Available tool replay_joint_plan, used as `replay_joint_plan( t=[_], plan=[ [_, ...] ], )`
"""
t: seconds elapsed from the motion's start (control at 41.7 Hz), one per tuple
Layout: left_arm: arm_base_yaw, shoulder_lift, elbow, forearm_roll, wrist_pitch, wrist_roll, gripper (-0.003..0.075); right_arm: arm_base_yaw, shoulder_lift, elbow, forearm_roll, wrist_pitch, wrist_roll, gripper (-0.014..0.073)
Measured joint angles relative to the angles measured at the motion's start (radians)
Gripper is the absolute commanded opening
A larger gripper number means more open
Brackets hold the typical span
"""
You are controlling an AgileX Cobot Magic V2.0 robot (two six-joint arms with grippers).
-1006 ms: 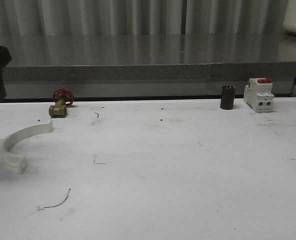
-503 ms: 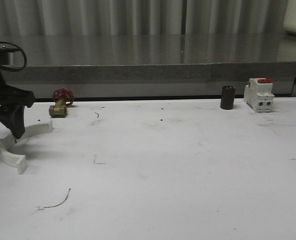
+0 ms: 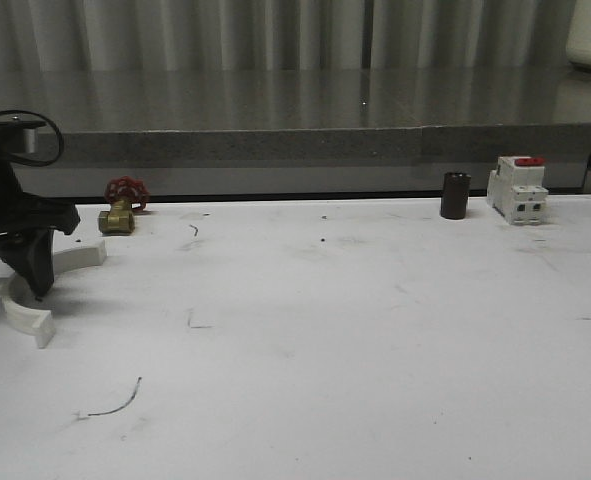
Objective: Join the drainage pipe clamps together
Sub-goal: 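Lower the left gripper onto the white half-ring clamp near the valve and grasp it, then lift the half-ring with the left gripper and carry it toward the table center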
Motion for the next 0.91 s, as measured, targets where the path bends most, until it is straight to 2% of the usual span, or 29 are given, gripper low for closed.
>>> replay_joint_plan(
  t=[0.192,0.455,0.695,0.91],
  plan=[
    [0.000,0.000,0.000,0.001,0.011,0.000,0.0128,0.000,0.000,0.000,0.000,0.000,0.000,0.0467],
    [0.000,0.000,0.000,0.001,0.001,0.000,0.0004,0.000,0.000,0.000,0.000,0.000,0.000,0.0467],
    [-0.039,-0.012,-0.017,-0.001,0.043,0.002,-0.0006,0.000,0.000,0.000,0.000,0.000,0.000,0.0467],
    [-0.213,-0.042,-0.120,0.019,0.123,-0.077,-0.0006,0.000,0.000,0.000,0.000,0.000,0.000,0.0467]
  ],
)
